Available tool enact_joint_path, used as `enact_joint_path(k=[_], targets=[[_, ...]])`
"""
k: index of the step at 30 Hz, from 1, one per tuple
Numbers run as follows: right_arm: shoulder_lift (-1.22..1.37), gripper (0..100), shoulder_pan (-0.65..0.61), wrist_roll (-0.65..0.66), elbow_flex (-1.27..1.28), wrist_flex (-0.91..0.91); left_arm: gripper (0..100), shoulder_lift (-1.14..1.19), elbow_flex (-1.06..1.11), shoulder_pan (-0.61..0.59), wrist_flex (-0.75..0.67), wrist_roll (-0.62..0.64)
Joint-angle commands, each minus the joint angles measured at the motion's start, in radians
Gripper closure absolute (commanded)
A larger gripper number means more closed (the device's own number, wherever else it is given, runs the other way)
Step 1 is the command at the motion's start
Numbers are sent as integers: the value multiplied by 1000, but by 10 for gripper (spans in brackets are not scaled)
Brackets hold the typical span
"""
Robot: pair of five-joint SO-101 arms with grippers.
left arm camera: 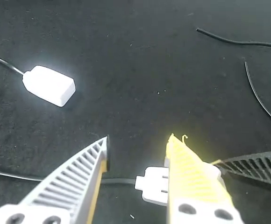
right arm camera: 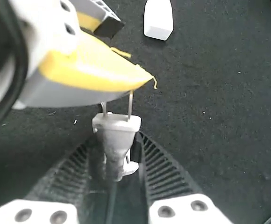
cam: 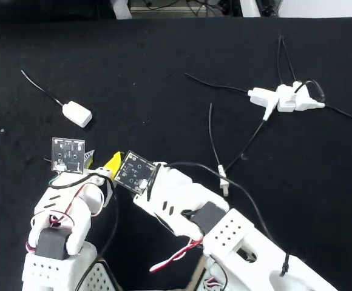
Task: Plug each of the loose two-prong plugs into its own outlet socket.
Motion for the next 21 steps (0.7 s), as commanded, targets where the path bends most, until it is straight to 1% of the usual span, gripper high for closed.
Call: enact_joint_path(k=[1,6,9,14,21], targets=[[-35,988,-17,-6,-131,41,790,15,19,-7,0,-11],[-35,988,-17,-6,-186,126,790,15,22,-7,0,-11],[-35,988,-17,-6,-194,132,790,15,24,-10,0,-11],[-35,988,-17,-6,-199,137,790,15,22,-50,0,-9],[-35,988,-17,-6,-211,137,790,15,22,-48,0,-9]])
